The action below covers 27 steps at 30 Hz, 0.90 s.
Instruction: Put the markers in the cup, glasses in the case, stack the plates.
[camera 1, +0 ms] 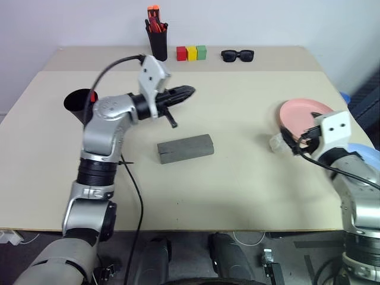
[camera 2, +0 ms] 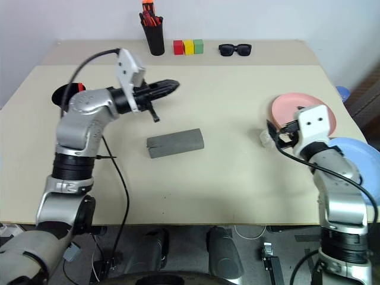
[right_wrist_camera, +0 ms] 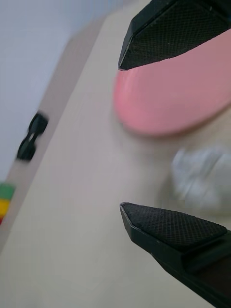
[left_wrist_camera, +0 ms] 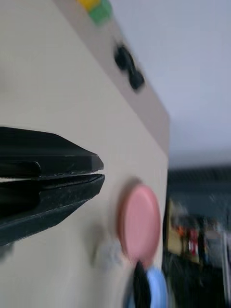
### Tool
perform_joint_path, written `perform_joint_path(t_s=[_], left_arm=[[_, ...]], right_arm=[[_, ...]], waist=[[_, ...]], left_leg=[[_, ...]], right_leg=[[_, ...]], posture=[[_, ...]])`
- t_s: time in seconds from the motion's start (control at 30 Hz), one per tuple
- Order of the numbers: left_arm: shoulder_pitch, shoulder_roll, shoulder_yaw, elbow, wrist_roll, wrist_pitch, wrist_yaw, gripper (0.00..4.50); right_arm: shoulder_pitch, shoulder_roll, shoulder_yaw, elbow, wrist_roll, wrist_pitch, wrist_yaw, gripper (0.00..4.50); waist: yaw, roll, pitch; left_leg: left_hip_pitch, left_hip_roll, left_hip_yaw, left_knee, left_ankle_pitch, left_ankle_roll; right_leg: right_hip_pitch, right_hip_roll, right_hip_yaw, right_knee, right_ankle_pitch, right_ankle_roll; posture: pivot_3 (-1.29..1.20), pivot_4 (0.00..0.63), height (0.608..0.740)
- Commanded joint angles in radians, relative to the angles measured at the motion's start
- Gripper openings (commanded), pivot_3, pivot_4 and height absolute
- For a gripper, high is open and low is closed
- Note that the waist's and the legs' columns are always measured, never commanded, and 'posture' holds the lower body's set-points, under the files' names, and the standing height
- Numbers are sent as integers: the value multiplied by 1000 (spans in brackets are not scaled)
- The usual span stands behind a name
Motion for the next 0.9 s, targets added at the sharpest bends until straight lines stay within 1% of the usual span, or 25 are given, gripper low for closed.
perform_joint_path(t_s=[0.03, 0.07, 0.1, 0.13, 0.2, 0.23, 0.33, 0.47, 0.6, 0.9], left_arm=[[27, -18, -85, -7, -17, -66, -87, 1888], [34, -18, -109, 7, -12, -89, -117, 2268], [39, -18, -128, 18, -9, -107, -143, 2835], [41, -18, -145, 28, -6, -125, -164, 3278], [40, -16, -167, 47, -13, -142, -210, 4312], [37, -15, -174, 54, -14, -152, -226, 4415], [31, -13, -184, 68, -17, -166, -265, 4415], [29, 13, -209, 87, 0, -215, -342, 4415], [17, 20, -224, 114, 16, -263, -369, 4415], [0, 21, -229, 137, 35, -316, -372, 4415]], right_arm=[[46, -50, -55, -31, -46, 58, -33, 4500], [66, -54, -62, -44, -53, 84, -42, 4500], [85, -57, -67, -57, -58, 106, -45, 4500], [104, -60, -71, -68, -62, 123, -47, 4500], [135, -52, -80, -97, -61, 170, -58, 4500], [146, -47, -83, -110, -60, 192, -62, 4500], [179, -39, -93, -129, -57, 237, -67, 4500], [225, -23, -111, -119, -56, 283, -74, 4500], [239, -13, -113, -87, -58, 295, -77, 4500], [231, 10, -102, -30, -50, 277, -81, 4500]], waist=[[-2, 0, 0], [-6, 0, 0], [-8, 0, 0], [-9, 1, 0], [-9, 1, -1], [-9, 2, -1], [-7, 2, -1], [-5, 1, -1], [-5, 2, -1], [-6, 2, -1]], left_leg=[[1, 0, 1, -1, 0, 0], [1, 0, 1, -1, 0, 0], [1, 0, 1, -1, 0, 0], [2, 0, 1, -2, 0, 0], [3, 0, 1, -2, 0, 0], [3, 0, 2, -2, 0, 0], [3, 0, 3, -1, 0, 0], [2, 0, 2, -1, 0, 0], [2, 0, 3, -1, 0, 0], [2, 0, 3, -1, 0, 0]], right_leg=[[0, 0, 1, 0, 0, 0], [0, 0, 1, 0, 0, 0], [0, 0, 1, 0, 0, 0], [0, 1, 2, 0, 0, 0], [0, 1, 3, 0, 0, 0], [0, 1, 3, 0, 0, 0], [0, 1, 3, 0, 0, 0], [1, 1, 3, -1, 0, 0], [1, 1, 3, -1, 0, 0], [1, 1, 3, -2, 0, 0]], posture=[[0, 150, 740], [0, 150, 740], [0, 150, 740], [0, 150, 740], [0, 150, 740], [0, 150, 740], [0, 150, 740], [0, 150, 740], [0, 150, 740], [0, 150, 740]])
